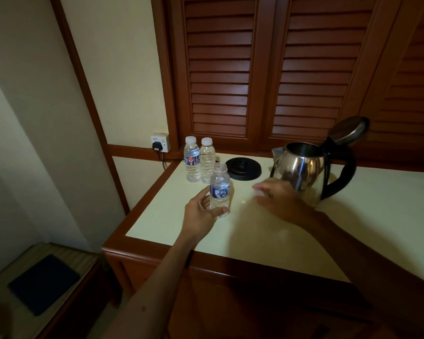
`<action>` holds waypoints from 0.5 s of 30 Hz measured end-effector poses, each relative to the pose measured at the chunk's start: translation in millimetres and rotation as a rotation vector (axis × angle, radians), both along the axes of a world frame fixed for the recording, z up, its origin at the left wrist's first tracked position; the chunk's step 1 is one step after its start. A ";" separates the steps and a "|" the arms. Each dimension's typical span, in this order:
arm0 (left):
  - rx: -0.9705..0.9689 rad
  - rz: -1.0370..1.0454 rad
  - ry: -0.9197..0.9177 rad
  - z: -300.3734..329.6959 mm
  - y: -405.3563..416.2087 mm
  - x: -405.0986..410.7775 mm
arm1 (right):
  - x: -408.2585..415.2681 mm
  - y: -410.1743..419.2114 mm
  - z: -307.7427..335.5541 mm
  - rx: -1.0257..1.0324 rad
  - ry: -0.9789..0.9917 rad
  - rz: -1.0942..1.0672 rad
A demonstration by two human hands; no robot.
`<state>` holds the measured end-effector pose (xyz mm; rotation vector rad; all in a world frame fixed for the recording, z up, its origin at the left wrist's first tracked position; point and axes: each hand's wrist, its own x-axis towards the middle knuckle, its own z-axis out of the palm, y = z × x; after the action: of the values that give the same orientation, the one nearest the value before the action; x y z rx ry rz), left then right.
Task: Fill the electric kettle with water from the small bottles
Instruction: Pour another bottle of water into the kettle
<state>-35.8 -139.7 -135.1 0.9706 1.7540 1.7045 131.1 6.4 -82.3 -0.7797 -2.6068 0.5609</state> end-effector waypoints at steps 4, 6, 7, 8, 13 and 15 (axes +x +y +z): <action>-0.021 0.028 0.062 -0.9 -0.1 1.8 | 39.4 4.2 -40.6 -0.033 -0.099 -0.004; -0.035 0.044 0.096 -0.2 -0.2 3.5 | 54.1 4.1 -51.2 -0.046 -0.040 0.019; -0.041 0.053 0.102 -0.2 -0.2 3.7 | 60.0 4.7 -54.1 -0.038 -0.033 0.030; -0.046 0.062 0.103 -0.5 0.1 4.1 | 65.6 5.7 -55.4 -0.011 -0.046 0.041; -0.025 0.119 0.084 6.3 2.7 13.9 | 104.0 19.3 -50.8 0.112 -0.139 0.042; -0.033 0.143 0.076 9.2 6.1 18.5 | 128.6 31.2 -51.4 0.089 -0.134 0.002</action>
<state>-17.2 -133.6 -125.8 0.9264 1.9367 1.7396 259.7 37.7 -133.7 -0.8115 -2.7342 0.4021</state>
